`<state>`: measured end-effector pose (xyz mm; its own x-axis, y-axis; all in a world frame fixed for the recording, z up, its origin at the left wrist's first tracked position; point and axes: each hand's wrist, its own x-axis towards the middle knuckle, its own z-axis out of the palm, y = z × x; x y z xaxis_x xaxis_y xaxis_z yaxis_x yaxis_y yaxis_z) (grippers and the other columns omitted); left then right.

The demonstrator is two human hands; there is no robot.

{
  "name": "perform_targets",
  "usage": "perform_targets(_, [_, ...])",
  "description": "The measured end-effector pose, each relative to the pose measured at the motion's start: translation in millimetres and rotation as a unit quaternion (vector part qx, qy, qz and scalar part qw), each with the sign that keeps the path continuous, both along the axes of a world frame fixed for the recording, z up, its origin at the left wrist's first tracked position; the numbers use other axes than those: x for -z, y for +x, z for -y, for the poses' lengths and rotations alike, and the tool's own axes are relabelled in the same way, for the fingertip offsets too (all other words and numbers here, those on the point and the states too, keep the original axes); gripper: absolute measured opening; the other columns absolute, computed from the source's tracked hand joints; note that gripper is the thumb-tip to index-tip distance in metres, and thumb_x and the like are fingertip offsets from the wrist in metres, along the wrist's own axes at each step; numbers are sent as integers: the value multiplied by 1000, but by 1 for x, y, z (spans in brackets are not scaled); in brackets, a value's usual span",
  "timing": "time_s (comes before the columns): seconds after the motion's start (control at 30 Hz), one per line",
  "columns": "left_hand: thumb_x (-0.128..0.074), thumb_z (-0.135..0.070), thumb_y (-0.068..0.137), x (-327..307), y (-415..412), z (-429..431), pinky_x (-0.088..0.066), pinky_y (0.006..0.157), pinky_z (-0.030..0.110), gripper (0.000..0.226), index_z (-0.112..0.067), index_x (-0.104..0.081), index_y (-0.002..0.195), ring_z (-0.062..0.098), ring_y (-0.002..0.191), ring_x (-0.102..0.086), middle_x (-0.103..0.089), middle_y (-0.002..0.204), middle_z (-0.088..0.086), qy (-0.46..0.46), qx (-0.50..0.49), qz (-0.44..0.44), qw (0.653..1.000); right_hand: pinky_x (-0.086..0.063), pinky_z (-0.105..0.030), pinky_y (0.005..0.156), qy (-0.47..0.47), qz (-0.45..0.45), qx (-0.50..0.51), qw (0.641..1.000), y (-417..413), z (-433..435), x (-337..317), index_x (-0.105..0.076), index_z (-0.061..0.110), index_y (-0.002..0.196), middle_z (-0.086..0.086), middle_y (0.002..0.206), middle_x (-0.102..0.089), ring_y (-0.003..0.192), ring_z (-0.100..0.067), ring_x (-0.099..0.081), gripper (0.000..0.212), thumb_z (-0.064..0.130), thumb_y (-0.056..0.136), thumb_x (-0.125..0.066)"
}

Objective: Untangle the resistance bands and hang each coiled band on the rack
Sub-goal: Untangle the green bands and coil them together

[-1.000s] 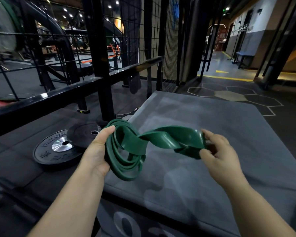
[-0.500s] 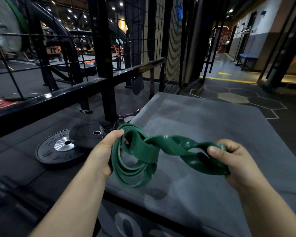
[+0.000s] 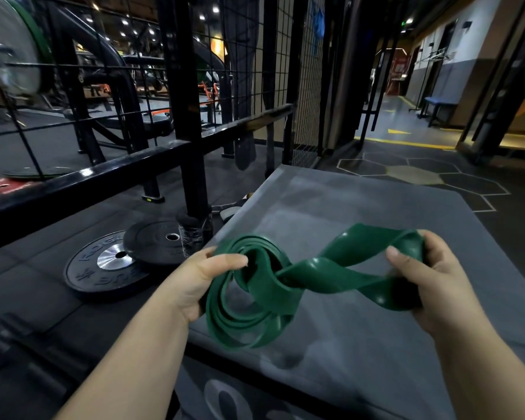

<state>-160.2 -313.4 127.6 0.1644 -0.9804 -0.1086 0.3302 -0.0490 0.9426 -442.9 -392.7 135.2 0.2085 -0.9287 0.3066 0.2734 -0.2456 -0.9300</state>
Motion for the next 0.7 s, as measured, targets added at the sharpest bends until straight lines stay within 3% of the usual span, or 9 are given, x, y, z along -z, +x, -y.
perform_targets(0.1, [-71,-12,61,6,5,5,-56,61,29,39,-1,-68,98,28,71,-71,-73,88,19,11,-35,32,999,-37,-17,40,-22,-71,31,997,-2,0,-1,-49,9,72,5,49,-48,40,-7,-44,28,4,72,-76])
perform_targets(0.23, [-72,-14,58,9,10,9,-50,50,20,27,-2,-63,80,16,52,-65,-70,69,9,18,-63,23,998,-22,-18,40,19,-109,-8,994,-2,-3,-4,-43,15,50,-2,43,-35,35,-13,-31,59,50,47,-90])
perform_targets(0.3, [-74,-18,58,10,9,9,-51,52,21,33,-1,-66,85,18,54,-64,-69,72,12,25,-73,15,997,-21,-20,41,23,-124,-24,992,-3,-4,-7,-44,16,47,-3,41,-32,35,-13,-28,68,66,35,-89])
perform_targets(0.43, [-80,-37,54,13,15,10,-50,83,39,57,-2,-72,98,30,87,-64,-73,94,13,38,-97,28,994,-26,-18,39,69,-52,-24,996,-5,0,-7,-45,18,48,-2,40,-35,32,-14,-31,67,63,31,-91])
perform_targets(0.5, [-78,-35,62,14,15,11,-51,74,36,42,-7,-75,93,27,81,-65,-74,87,10,38,-87,26,995,-29,-18,39,86,-25,-11,996,-9,2,-6,-44,19,50,-1,40,-36,32,-14,-33,67,59,27,-93])
perform_targets(0.6, [-63,-29,84,10,14,12,-49,48,21,21,-10,-69,77,16,52,-61,-68,70,5,42,-86,-42,995,-33,-19,40,95,-34,3,995,-18,6,-5,-43,19,50,-1,41,-38,32,-15,-35,70,58,23,-94])
perform_targets(0.7, [-54,-32,90,9,29,16,-29,33,12,28,-19,-50,66,3,38,-39,-52,58,-8,35,-157,-75,984,-32,-21,40,56,-199,34,978,-28,4,-10,-47,15,53,-6,44,-43,36,-16,-41,64,49,32,-96])
